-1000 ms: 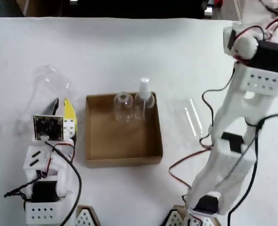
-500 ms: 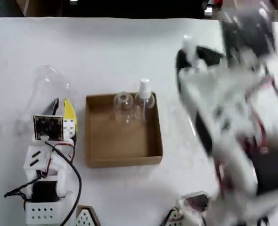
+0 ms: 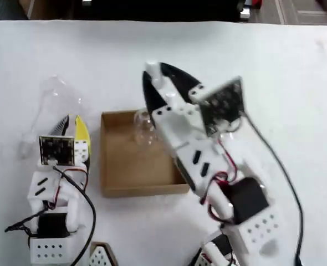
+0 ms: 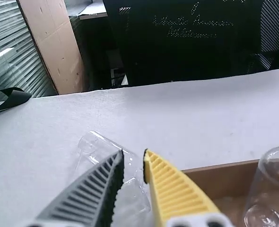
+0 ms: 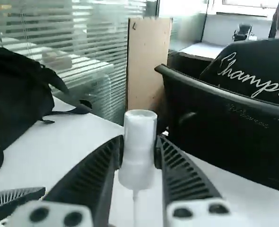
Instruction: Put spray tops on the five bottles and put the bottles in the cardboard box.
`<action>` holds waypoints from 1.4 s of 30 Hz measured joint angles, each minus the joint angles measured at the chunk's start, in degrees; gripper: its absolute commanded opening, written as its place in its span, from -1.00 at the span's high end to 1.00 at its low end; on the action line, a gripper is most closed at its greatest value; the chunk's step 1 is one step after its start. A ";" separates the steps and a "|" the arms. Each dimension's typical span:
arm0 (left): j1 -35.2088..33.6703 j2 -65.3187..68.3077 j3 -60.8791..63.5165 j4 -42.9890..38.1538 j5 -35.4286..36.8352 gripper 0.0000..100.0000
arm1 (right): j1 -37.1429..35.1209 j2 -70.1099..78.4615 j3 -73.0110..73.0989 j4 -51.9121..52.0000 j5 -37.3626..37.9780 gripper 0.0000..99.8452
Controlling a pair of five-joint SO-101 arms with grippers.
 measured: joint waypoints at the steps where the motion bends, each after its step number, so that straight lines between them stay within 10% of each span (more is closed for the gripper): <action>1: 0.00 0.00 0.00 0.00 0.00 0.86 | -0.70 0.44 1.23 -2.29 0.26 0.97; 9: 0.00 0.00 0.00 0.00 0.00 0.86 | -2.37 15.56 1.58 -16.26 5.98 0.97; 42: 0.00 0.00 0.00 0.00 0.00 0.86 | -3.16 17.58 1.23 -17.23 11.96 0.97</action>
